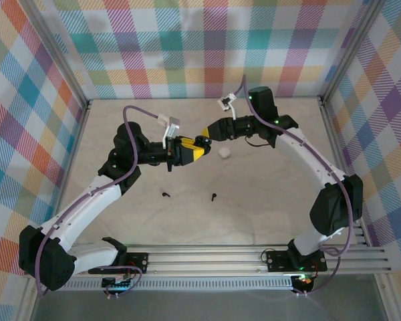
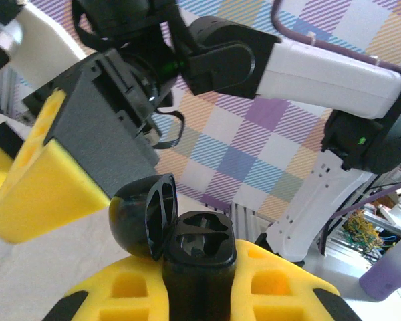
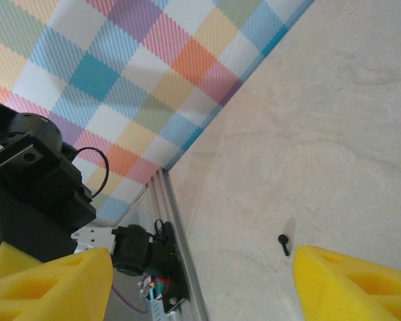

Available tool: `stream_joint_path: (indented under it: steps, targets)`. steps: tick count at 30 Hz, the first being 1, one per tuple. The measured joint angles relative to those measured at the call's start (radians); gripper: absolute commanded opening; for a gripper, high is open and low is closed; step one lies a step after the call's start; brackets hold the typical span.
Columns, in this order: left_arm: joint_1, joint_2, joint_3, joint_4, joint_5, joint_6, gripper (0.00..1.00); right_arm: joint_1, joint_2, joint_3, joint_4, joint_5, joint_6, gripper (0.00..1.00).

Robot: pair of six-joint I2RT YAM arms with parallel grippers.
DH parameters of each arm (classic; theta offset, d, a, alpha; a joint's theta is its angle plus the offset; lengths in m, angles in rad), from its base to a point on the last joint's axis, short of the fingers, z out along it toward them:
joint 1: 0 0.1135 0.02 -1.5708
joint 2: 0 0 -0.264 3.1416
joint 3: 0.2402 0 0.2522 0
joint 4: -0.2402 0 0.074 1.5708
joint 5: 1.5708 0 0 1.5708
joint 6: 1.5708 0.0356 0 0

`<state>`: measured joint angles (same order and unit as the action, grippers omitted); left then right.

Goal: Insert the wireless bluetooth earbuds into the charging case

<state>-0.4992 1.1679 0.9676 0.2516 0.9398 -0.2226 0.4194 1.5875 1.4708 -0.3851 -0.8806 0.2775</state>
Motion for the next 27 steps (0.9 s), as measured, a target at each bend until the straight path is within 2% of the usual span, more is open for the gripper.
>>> stream_joint_path:
  steps: [7,11,13,17,20,24,27]
  targets:
    - [0.004,-0.006,-0.037,-0.022,-0.049,0.03,0.0,-0.041,-0.169,-0.05,-0.086,0.256,0.07,0.7]
    - [0.011,-0.027,-0.108,-0.028,-0.083,0.034,0.0,-0.037,-0.248,-0.173,-0.146,0.364,0.127,0.61]
    - [0.012,-0.041,-0.134,-0.041,-0.099,0.038,0.0,-0.028,-0.263,-0.253,-0.166,0.403,0.155,0.59]
    - [0.018,-0.075,-0.168,-0.075,-0.126,0.06,0.0,0.032,-0.262,-0.437,-0.186,0.474,0.219,0.59]
    - [0.018,-0.099,-0.181,-0.102,-0.142,0.077,0.0,0.087,-0.249,-0.536,-0.178,0.5,0.267,0.54]
    - [0.018,-0.127,-0.201,-0.123,-0.153,0.092,0.0,0.145,-0.185,-0.579,-0.13,0.533,0.303,0.46]
    - [0.018,-0.14,-0.218,-0.13,-0.161,0.099,0.0,0.173,-0.122,-0.581,-0.08,0.557,0.318,0.46]
